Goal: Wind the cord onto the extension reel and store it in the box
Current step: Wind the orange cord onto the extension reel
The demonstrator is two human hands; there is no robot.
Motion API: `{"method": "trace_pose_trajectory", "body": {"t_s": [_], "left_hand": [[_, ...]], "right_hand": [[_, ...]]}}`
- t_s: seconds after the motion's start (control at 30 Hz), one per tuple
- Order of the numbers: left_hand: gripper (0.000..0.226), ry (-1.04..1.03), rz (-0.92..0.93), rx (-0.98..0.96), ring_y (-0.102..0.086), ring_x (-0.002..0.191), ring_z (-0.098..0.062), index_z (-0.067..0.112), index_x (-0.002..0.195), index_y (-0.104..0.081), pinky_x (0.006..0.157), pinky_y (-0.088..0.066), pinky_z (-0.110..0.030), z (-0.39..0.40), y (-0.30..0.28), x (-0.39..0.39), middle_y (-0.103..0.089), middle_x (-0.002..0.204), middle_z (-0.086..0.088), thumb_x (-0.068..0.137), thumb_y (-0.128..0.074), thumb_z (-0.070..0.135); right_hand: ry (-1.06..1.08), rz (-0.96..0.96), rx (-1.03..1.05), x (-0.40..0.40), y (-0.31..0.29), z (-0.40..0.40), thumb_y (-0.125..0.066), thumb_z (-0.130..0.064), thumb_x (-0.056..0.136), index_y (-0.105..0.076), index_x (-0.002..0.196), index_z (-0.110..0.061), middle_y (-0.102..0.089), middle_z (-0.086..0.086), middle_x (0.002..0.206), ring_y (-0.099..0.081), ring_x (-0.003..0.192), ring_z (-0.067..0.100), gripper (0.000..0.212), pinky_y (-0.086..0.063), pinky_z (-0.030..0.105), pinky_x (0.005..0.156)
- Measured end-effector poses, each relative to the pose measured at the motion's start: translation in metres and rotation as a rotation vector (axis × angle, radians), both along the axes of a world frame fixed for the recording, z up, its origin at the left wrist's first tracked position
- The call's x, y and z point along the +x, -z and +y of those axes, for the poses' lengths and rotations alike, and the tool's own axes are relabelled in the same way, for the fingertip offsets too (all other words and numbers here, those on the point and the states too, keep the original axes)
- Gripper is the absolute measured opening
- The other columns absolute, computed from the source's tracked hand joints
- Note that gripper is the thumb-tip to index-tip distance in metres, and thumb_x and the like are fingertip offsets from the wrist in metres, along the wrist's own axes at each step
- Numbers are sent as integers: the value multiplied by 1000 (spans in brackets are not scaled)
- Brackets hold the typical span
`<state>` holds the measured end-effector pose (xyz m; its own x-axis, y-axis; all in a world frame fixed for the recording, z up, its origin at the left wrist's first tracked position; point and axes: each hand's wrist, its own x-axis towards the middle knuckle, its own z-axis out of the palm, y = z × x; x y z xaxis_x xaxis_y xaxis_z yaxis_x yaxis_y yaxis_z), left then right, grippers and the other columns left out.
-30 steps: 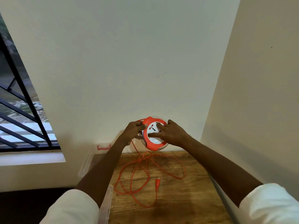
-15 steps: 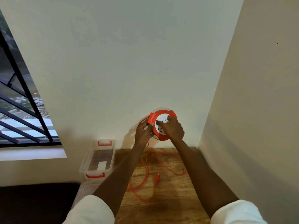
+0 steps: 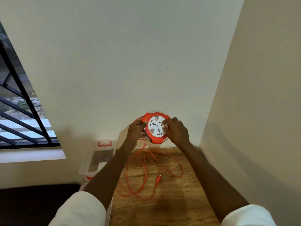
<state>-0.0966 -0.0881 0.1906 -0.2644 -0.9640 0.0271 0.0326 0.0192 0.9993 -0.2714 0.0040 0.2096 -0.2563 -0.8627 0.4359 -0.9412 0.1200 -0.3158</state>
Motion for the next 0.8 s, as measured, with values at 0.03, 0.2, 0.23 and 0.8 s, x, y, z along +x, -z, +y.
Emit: {"method": "trace_pose_trajectory", "body": {"t_s": [0.03,0.2,0.23,0.8], "left_hand": [[35,25,-42,-2,-68,100,-33,9,128,-65,69,-61,-35,-5,-4,4,-70,118,-13,98,-61,26],[33,154,-180,-16,-71,87,-28,10,120,-69,64,-61,-31,-17,-21,15,-74,105,-9,95,-66,31],[33,176,-199,-31,-72,84,-25,11,120,-69,61,-60,-28,-16,-23,15,-75,102,-6,94,-66,32],[45,18,48,-25,-65,116,-29,12,139,-54,85,-60,-34,41,-15,-11,-62,135,-8,97,-63,25]], "right_hand": [[-123,194,-3,-5,-3,0,-65,-28,91,-65,119,-28,-62,7,122,-62,102,27,28,-56,39,80],[-409,685,140,-12,-17,2,-84,-19,76,-55,137,-35,-51,14,143,-57,118,34,70,-51,45,91],[-428,752,187,-11,-20,2,-85,-24,75,-51,140,-37,-49,14,146,-55,122,34,74,-50,45,93],[32,227,149,11,4,-17,-58,-57,91,-39,147,-34,-64,5,134,-67,109,27,63,-52,35,91]]}}
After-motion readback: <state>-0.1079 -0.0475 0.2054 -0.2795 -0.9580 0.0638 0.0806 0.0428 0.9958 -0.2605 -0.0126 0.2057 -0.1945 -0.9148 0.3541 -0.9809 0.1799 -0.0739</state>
